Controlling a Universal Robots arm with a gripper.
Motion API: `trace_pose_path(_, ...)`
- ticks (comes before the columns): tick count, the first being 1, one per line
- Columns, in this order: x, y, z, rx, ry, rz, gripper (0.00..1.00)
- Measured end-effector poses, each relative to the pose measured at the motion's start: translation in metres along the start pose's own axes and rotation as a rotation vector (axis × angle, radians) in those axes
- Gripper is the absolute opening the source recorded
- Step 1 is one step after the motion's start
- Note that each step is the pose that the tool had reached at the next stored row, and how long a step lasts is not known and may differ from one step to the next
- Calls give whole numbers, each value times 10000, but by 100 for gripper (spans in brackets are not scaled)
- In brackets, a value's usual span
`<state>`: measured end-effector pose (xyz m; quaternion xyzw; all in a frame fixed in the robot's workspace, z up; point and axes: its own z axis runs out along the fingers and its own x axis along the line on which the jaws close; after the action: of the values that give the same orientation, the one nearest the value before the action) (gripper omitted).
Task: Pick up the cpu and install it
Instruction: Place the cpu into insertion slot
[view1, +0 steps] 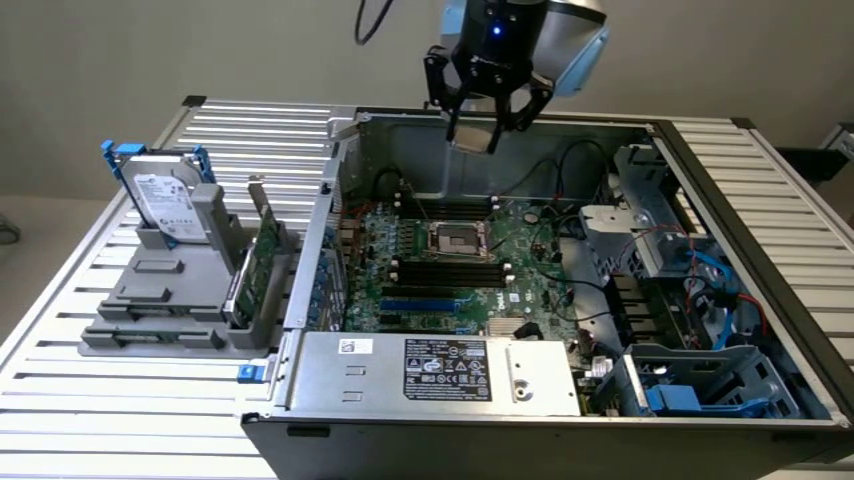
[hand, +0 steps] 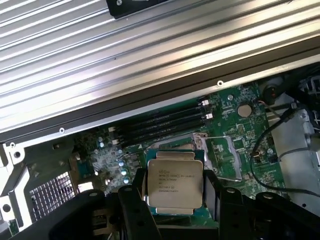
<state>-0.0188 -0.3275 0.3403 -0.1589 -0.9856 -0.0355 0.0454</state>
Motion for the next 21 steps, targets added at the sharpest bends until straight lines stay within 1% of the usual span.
trace_pose_path(1,-1,-1,11,-39,-3,166,55)
trace_pose_path(3,-4,-2,36,-97,-15,520,55)
trace_pose_path(21,-27,-14,258,-430,-204,3774,55)
